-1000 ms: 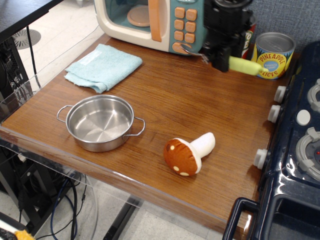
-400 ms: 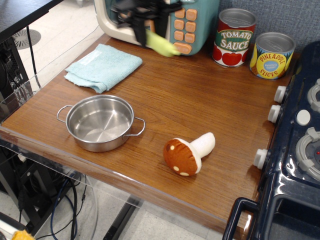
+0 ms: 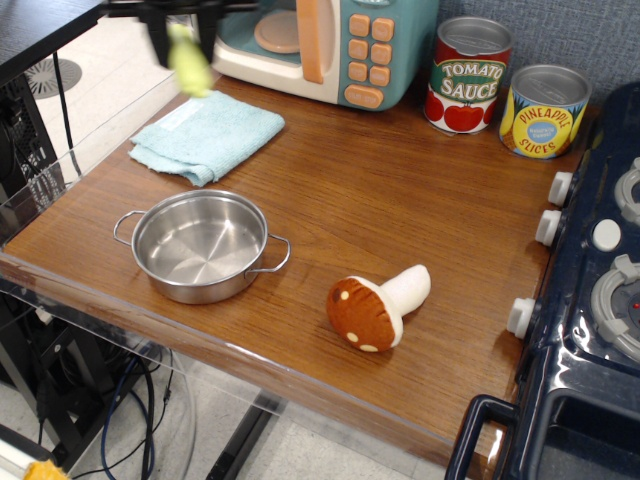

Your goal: Place the metal part of the ice cream scoop onto the cloth

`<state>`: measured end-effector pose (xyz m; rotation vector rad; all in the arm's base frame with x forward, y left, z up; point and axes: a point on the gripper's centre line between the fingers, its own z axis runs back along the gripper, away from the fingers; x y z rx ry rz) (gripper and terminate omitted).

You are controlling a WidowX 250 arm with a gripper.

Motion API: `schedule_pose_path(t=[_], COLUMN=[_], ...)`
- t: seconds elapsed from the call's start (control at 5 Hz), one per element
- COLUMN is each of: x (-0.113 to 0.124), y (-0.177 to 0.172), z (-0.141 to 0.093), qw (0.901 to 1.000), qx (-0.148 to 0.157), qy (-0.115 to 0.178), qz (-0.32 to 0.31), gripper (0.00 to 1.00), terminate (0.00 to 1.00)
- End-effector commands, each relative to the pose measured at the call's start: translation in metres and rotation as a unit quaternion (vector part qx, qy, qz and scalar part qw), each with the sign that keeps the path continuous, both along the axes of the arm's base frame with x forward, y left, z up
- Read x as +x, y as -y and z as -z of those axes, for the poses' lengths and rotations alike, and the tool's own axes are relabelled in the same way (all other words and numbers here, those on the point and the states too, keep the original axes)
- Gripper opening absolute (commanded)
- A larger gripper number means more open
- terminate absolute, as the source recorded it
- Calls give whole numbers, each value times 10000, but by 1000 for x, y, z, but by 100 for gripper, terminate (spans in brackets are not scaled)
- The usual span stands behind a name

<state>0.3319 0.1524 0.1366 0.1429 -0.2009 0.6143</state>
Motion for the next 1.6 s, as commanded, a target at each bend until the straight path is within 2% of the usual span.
schedule_pose_path(t=[0.0,0.2,0.4,0.6,1.0,1.2,1.4], x=[-6,0,0,-6,-9,-11,-8], y=[-48,-55,-62,-61,-57,-48,-45], z=[-19,-6,14,35,74,99,100], qw=[9806,9594,9506,9458,9441,9374,9375], qx=[376,337,267,192,-77,-168,-194], qy=[141,99,-35,-181,-428,-649,-646], qz=[1921,2798,3092,3237,3266,3416,3415], gripper=[0,0,0,0,0,0,0], terminate=[0,0,0,0,0,0,0])
